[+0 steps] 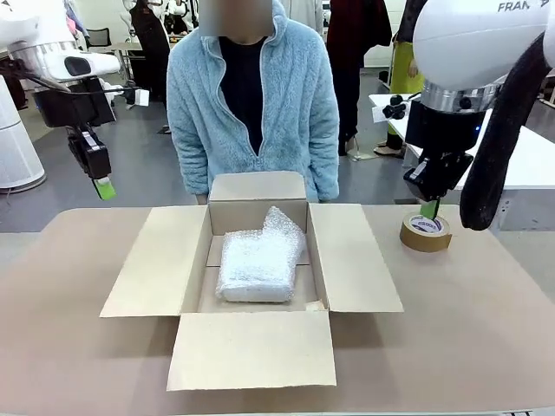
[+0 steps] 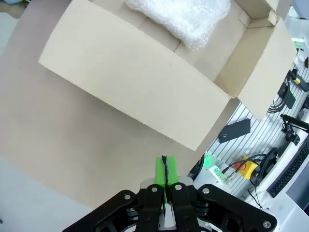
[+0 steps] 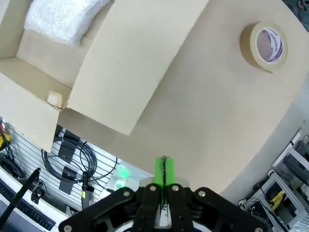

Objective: Wrap the clocks to prevent damage.
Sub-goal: Once the human has placed the objects inside and stepped back, release both hands from the side flaps of the Package Box.

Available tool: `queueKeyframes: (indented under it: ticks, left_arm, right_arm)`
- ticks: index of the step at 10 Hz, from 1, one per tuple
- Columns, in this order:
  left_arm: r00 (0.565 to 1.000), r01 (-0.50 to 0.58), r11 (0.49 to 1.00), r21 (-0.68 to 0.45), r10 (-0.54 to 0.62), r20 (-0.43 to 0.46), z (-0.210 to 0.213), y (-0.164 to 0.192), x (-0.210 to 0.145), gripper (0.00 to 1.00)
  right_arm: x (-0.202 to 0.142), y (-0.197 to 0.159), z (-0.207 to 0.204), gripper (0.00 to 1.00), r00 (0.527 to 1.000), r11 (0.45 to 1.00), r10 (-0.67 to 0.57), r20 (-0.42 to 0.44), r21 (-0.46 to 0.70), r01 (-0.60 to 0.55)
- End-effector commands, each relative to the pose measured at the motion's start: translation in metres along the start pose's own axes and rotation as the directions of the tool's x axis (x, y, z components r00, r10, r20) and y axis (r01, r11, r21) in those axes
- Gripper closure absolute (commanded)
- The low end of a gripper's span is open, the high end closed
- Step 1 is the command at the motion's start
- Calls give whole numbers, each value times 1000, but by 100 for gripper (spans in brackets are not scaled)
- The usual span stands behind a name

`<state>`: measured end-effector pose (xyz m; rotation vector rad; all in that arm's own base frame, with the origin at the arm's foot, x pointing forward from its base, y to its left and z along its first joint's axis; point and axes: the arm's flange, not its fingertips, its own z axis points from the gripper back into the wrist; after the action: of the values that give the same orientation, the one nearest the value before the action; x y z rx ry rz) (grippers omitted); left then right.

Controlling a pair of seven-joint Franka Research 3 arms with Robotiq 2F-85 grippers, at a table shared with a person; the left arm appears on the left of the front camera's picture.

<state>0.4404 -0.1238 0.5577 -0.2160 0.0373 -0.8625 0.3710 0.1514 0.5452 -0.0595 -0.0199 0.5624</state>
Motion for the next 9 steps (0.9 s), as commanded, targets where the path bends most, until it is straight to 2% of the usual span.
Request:
queueKeyframes:
  ticks: [1, 2, 3, 4, 5, 6, 7, 8, 9]
  left_arm:
    - [1000, -17, 1000, 5, 17, -8, -17, -3, 8, 100]
    - [1000, 0, 1000, 0, 0, 0, 0, 0, 0, 100]
    - [983, 166, 983, -76, -171, -71, 5, 10, -2, 100]
    - [965, 252, 956, -153, -260, -38, 13, 17, -12, 100]
    - [943, 322, 932, -168, -331, -31, 18, 25, -20, 100]
    - [894, 426, 891, -160, -441, -75, 18, 30, -28, 100]
    - [827, 538, 824, -176, -557, -80, 17, 34, -35, 100]
    - [788, 589, 787, -183, -610, -85, 16, 35, -40, 100]
    - [761, 620, 760, -193, -643, -85, 13, 36, -43, 100]
  right_arm:
    - [17, 7, -19, 99, 999, 998, -31, 40, 48, 29]
    - [0, 0, 0, 99, 1000, 1000, 0, 0, 0, 0]
    - [-2, -9, 2, 99, 962, 956, 274, -16, 116, -270]
    - [-5, -24, 3, 99, 952, 937, 307, -8, 178, -301]
    - [-8, -34, 1, 99, 917, 905, 397, -23, 179, -387]
    - [-11, -41, -5, 99, 854, 854, 516, -59, 117, -508]
    - [-17, -45, -12, 99, 780, 785, 619, -94, 34, -619]
    - [-19, -47, -17, 99, 739, 745, 664, -110, 20, -667]
    - [-18, -51, -20, 99, 752, 757, 650, -112, 5, -653]
